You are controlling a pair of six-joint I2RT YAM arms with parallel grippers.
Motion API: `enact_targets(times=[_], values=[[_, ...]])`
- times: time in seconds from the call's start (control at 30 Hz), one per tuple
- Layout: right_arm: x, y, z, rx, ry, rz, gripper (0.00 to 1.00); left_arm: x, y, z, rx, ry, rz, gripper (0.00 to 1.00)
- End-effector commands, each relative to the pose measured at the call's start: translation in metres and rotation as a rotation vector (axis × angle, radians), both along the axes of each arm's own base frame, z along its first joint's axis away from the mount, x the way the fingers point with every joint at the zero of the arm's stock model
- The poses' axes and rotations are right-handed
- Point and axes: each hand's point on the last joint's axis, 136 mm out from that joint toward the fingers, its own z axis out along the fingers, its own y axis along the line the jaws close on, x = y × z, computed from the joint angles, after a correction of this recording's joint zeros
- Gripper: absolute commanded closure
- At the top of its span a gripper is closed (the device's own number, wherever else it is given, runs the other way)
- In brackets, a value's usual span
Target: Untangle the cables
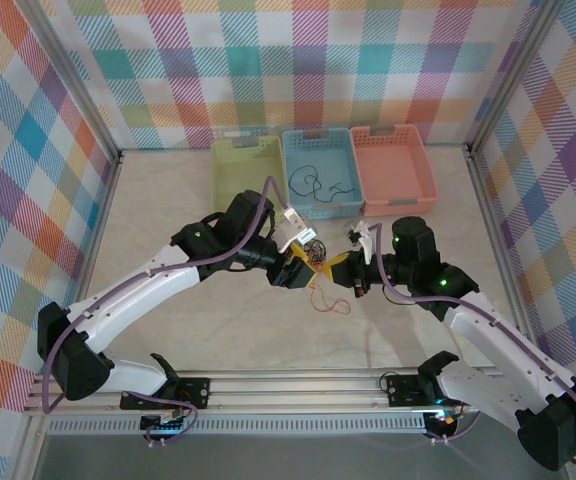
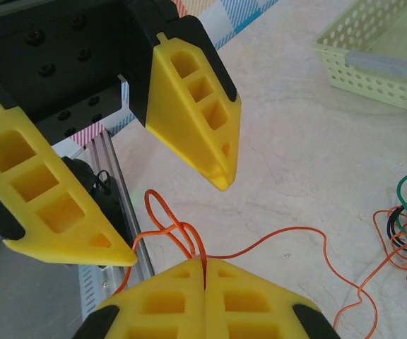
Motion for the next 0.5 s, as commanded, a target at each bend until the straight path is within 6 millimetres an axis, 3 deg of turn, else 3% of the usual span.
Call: enact_targets(times=[0.0,0.07,0.47], values=[[-0.0048,0.0009,0.01,0.013,-0.027,0.036,1.0,-0.0007,-0.0037,0.0115,-0.035,0.0,-0.012,0.47],[-0.0047,0.0008,0.0091,0.011,-0.028,0.035,1.0,-0.0027,-0.0063,0.0145,-0.054,0.009,-0.024,0.48],[-0.0058,0.0006,0.0085,0.011,-0.026,0.039,1.0,0.0043,-0.0111,0.0163,-0.094,0.011,0.015,0.94]])
